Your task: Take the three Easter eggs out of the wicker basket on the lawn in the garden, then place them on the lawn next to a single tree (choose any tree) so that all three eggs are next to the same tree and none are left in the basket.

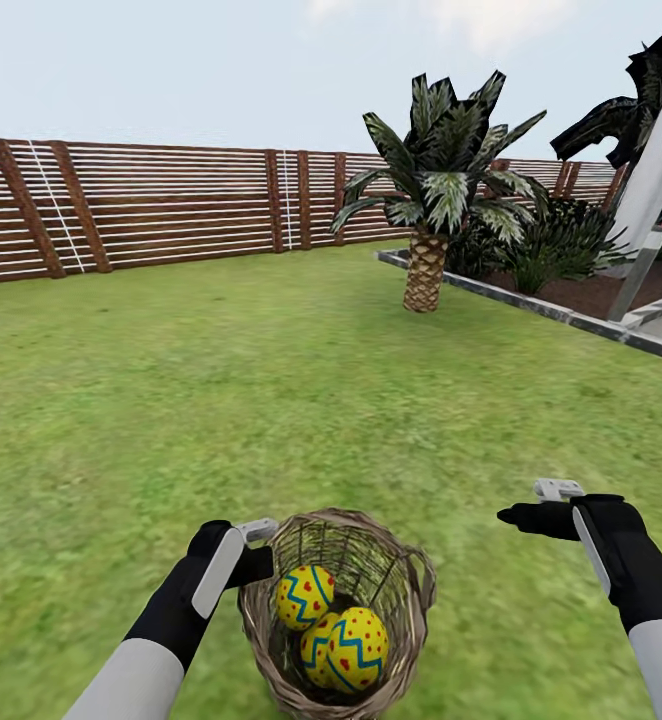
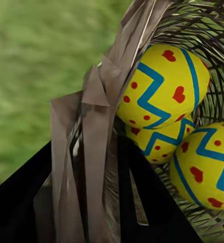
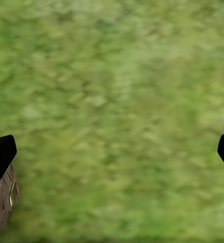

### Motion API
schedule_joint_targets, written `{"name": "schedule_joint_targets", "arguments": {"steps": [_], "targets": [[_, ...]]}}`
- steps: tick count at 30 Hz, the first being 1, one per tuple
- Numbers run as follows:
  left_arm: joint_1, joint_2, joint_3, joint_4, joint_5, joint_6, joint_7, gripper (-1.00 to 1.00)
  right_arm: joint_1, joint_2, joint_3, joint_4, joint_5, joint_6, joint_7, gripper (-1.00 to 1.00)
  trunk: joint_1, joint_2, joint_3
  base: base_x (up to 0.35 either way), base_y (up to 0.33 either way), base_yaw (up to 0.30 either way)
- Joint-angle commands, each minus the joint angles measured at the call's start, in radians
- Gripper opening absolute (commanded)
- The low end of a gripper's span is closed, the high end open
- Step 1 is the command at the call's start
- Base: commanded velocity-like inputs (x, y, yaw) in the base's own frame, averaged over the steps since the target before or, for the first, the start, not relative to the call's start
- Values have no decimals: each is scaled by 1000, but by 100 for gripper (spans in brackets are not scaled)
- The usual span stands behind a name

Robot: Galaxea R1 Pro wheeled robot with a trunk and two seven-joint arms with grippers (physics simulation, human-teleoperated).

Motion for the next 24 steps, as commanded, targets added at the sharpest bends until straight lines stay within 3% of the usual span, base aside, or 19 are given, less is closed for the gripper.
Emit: {"name": "schedule_joint_targets", "arguments": {"steps": [1, 24], "targets": [[0, 0, -1, -1, 6, 3, 9, -100, -1, 0, -1, -1, 9, 3, 8, 100, -4, 7, 2, 0, 0, 0], [0, 0, -1, -1, 6, 3, 10, -100, -1, -1, -1, -1, 11, 1, 5, 100, -92, 168, 74, 0, 0, 0]]}}
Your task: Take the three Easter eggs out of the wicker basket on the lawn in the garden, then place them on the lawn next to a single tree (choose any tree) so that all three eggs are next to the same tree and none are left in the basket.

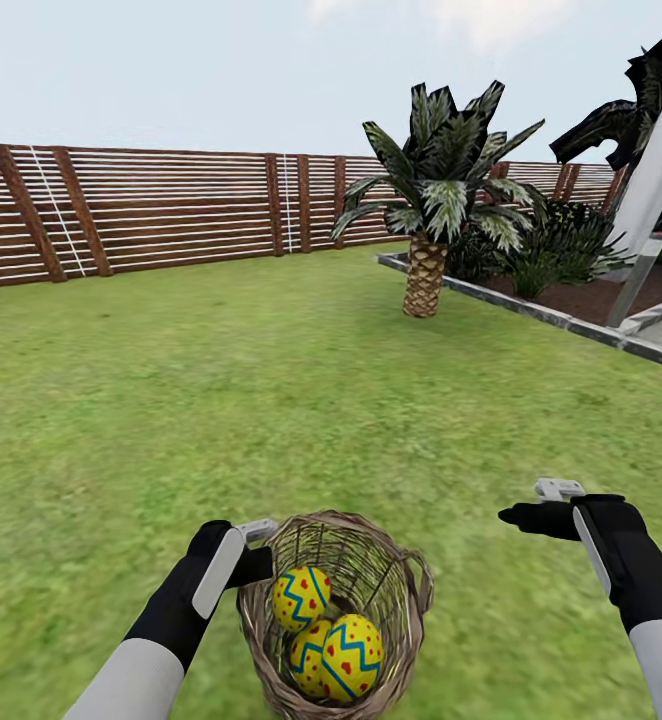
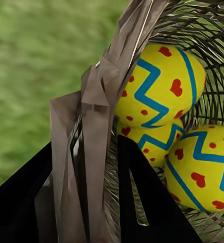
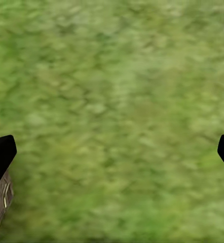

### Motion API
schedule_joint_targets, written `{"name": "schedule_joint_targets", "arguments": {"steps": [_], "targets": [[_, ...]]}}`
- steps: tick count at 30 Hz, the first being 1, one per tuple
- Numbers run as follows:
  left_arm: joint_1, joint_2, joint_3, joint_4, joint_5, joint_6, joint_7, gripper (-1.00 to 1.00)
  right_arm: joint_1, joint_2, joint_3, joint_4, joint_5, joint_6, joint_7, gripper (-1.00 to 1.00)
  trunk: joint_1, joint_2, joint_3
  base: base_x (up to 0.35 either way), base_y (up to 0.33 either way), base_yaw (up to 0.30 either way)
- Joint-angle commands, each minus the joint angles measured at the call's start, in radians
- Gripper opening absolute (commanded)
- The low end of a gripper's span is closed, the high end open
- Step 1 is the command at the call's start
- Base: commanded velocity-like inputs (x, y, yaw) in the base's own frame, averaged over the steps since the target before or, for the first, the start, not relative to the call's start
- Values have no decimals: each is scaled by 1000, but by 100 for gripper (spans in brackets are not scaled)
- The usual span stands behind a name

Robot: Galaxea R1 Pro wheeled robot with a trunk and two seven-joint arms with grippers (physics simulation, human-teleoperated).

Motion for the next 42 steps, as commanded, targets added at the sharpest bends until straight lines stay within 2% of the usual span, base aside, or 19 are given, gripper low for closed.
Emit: {"name": "schedule_joint_targets", "arguments": {"steps": [1, 6, 21, 42], "targets": [[-1, 0, -1, -1, 19, -1, 10, -100, -1, 0, -2, -1, 8, 3, 9, 100, -4, 7, 2, 0, 0, 0], [-1, 0, -1, -1, 19, -1, 10, -100, -1, -4, -4, -3, 9, -40, 9, 100, -23, 42, 18, 0, 0, 0], [-1, 2, -1, -1, 19, -1, 11, -100, 7, -1, -4, 0, 9, -48, 9, 100, -81, 147, 65, 0, 0, 0], [-1, 2, -1, -3, 19, -1, 11, -100, 12, 2, -3, 4, 9, -67, 7, 100, -161, 294, 131, 0, 0, 289]]}}
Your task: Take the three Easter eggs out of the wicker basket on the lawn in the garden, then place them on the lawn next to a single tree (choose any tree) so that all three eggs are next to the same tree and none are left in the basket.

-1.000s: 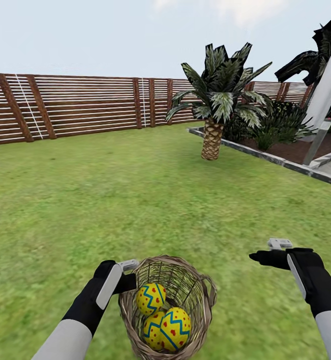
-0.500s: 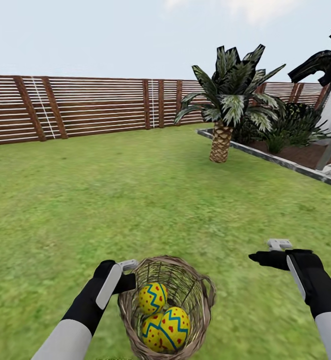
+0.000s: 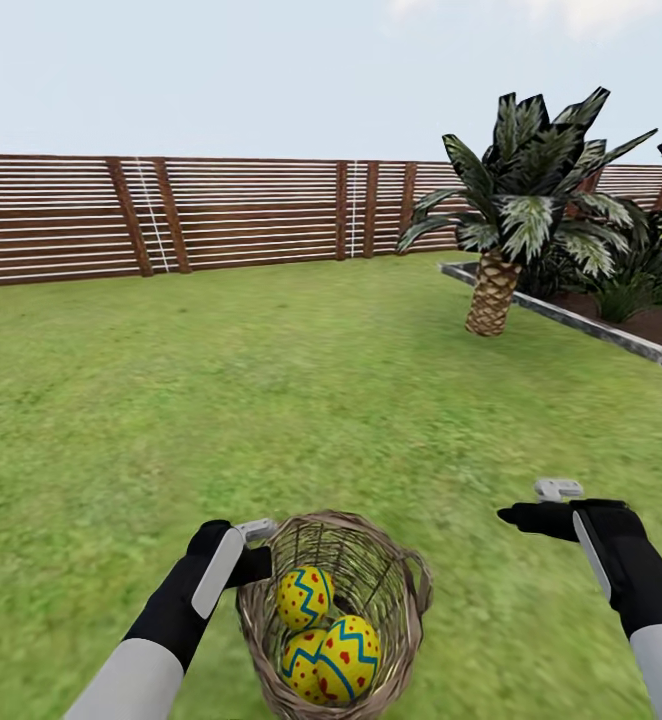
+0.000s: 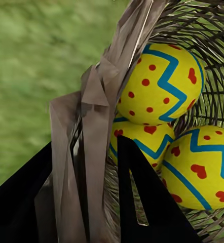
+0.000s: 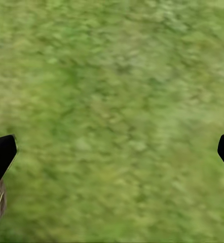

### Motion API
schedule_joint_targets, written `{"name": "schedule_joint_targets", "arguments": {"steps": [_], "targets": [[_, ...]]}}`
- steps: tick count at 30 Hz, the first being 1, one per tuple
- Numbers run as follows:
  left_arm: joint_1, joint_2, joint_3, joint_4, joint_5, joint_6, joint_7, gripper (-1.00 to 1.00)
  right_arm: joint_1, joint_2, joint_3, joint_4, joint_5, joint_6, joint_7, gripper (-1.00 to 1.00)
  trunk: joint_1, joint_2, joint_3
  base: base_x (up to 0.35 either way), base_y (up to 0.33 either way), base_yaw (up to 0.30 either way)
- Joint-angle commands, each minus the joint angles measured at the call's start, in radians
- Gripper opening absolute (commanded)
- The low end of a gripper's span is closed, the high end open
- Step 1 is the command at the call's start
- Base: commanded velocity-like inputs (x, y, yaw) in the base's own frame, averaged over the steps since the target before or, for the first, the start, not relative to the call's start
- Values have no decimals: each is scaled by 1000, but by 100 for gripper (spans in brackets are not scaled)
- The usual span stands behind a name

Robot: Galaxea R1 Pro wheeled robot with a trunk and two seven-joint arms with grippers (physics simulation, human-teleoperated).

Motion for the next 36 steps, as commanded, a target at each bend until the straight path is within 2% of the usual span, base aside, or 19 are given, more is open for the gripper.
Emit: {"name": "schedule_joint_targets", "arguments": {"steps": [1, 12, 16, 19, 21, 22, 23, 26, 27, 28, 29, 31, 36], "targets": [[-1, 0, -2, -1, 20, -1, 10, -100, 0, 1, -2, -1, 9, 4, 8, 100, -4, 7, 2, 0, 0, 294], [-1, 0, -2, -1, 20, -1, 10, -100, 0, 3, 0, 24, 9, -22, 8, 100, -46, 84, 37, 0, 0, 294], [-1, 0, -2, -1, 20, -1, 10, -100, 0, 3, 3, 69, 8, -26, 8, 100, -62, 112, 49, 0, 0, 294], [-1, 1, 0, 1, 20, -1, 10, -100, 0, -1, 4, 233, 18, -75, 8, 100, -73, 133, 59, 0, 0, 294], [-1, 2, 0, 1, 20, -1, 10, -100, 0, 2, 4, 350, 79, -102, 8, 100, -81, 147, 65, 0, 0, 294], [-1, 2, 0, 1, 20, -1, 10, -100, 0, 2, 4, 405, 104, -139, 8, 100, -85, 154, 68, 0, 0, 294], [-1, 2, 0, 1, 20, -1, 10, -100, 0, 3, 4, 500, 125, -219, 8, 100, -88, 161, 71, 0, 0, 294], [-1, 2, 0, 1, 20, -1, 9, -100, 0, 3, 4, 684, 146, -371, 7, 100, -100, 182, 81, 0, 0, 294], [-1, 3, 0, 1, 20, -1, 9, -100, 0, 3, 4, 735, 171, -410, 6, 100, -104, 189, 84, 0, 0, 294], [-1, 3, 0, 1, 20, -1, 8, -100, 2, 4, 3, 798, 208, -471, 4, 100, -108, 196, 87, 0, 0, 294], [-1, 3, 0, 0, 20, -1, 8, -100, 7, 4, 3, 865, 226, -552, -3, 100, -111, 203, 90, 0, 0, 294], [-1, 3, 0, 0, 20, -1, 8, -100, 17, 5, 4, 1007, 235, -672, -17, 100, -119, 217, 96, 0, 0, 294], [-1, 3, 1, 0, 20, -1, 8, -100, 146, 18, 4, 1046, 239, -740, -41, 100, -138, 252, 112, 0, 0, 294]]}}
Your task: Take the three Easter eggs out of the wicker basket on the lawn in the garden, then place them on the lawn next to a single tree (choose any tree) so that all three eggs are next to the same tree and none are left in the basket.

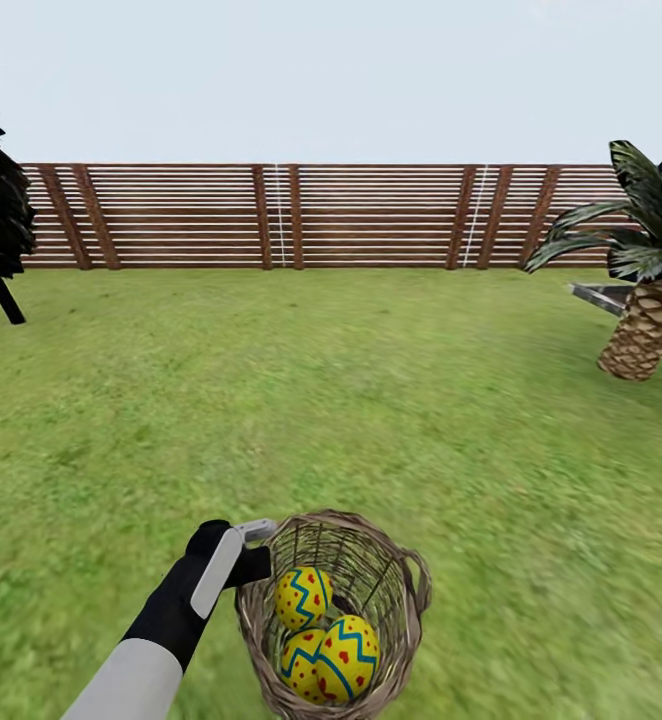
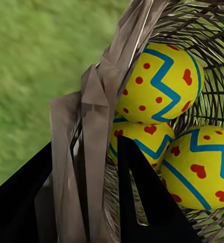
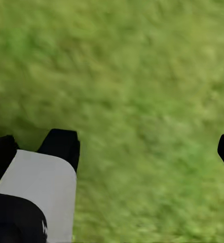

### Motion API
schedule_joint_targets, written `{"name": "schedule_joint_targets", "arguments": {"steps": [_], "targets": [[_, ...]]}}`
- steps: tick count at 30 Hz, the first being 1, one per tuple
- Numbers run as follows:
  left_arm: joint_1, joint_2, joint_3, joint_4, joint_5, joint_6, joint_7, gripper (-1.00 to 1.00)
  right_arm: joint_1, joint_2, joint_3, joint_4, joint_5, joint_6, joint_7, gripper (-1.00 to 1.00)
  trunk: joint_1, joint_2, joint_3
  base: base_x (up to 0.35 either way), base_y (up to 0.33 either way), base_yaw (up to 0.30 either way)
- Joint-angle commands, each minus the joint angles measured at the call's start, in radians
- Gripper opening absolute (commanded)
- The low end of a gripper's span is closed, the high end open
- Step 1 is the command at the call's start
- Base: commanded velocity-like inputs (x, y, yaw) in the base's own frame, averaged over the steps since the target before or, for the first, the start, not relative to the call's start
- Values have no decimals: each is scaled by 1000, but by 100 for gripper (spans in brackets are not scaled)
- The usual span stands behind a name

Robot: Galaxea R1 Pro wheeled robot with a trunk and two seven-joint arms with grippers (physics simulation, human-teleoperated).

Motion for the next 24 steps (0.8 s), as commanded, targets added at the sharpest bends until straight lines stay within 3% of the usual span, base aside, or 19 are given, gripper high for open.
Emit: {"name": "schedule_joint_targets", "arguments": {"steps": [1, 4, 8, 15, 19, 24], "targets": [[-1, 0, -1, 0, 20, -1, 10, -100, 26, 5, -11, 1, 6, 0, -4, 100, -4, 7, 3, 0, 0, 294], [-1, 0, -1, 0, 20, -1, 10, -100, 102, 20, -11, 4, 11, 1, -15, 100, -16, 28, 12, 0, 0, 294], [-1, 0, -1, 0, 20, -1, 10, -100, 149, 43, -11, 8, 29, 1, -20, 100, -31, 56, 24, 0, 0, 289], [-1, 0, -1, 0, 20, -1, 10, -100, 156, 49, -11, 7, 41, 1, -18, 100, -58, 105, 46, 0, 0, 28], [-1, 0, -1, 0, 20, 0, 10, -100, 156, 62, -5, 5, 148, 3, -18, 100, -73, 133, 59, 0, 0, 0], [-1, 0, 0, 0, 20, 0, 10, -100, 156, 64, -4, 6, 155, -1, -18, 100, -92, 168, 71, 0, 0, 210]]}}
